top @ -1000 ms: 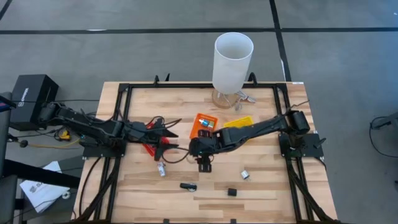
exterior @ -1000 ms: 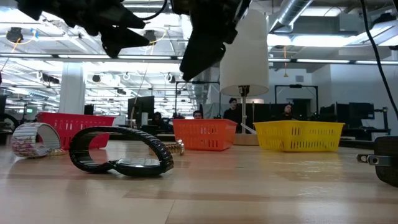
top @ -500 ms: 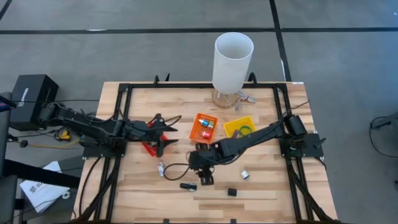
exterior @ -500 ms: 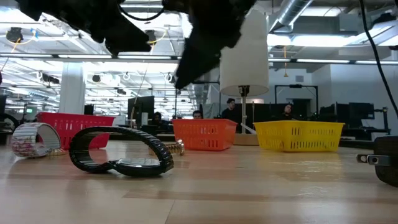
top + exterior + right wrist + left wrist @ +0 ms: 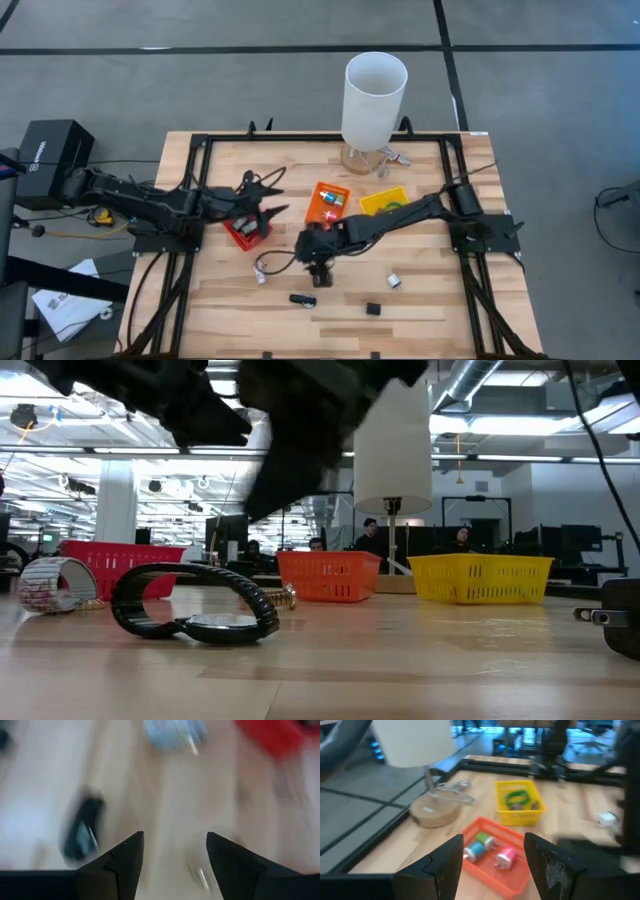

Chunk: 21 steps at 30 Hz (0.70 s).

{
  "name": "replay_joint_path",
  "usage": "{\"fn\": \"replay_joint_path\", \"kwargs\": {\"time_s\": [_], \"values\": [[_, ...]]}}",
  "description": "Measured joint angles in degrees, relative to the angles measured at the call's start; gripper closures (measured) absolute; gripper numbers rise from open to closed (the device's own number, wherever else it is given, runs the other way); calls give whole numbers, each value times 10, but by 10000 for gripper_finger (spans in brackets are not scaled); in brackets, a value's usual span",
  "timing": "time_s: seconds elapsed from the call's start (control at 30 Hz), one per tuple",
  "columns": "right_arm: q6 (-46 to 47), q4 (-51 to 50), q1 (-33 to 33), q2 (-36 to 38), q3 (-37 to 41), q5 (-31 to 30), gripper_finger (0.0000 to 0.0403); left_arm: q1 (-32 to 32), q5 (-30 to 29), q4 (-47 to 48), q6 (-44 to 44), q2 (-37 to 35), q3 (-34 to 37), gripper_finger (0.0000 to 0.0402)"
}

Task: Pick & Place Office items
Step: Put the gold wrist watch into the yellow bin

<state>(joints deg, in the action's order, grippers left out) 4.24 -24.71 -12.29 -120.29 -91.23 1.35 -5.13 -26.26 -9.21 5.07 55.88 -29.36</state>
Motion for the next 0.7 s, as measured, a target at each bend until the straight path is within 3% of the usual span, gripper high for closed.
{"fn": "replay_joint_path", "kwargs": {"time_s": [0.17, 0.7], "values": [[-17, -3, 1, -29, 3, 5, 195, 12, -8, 0, 57, 0, 0, 198], [-10, -21, 13, -59, 4, -12, 195, 11, -7, -2, 59, 0, 0, 198]]}}
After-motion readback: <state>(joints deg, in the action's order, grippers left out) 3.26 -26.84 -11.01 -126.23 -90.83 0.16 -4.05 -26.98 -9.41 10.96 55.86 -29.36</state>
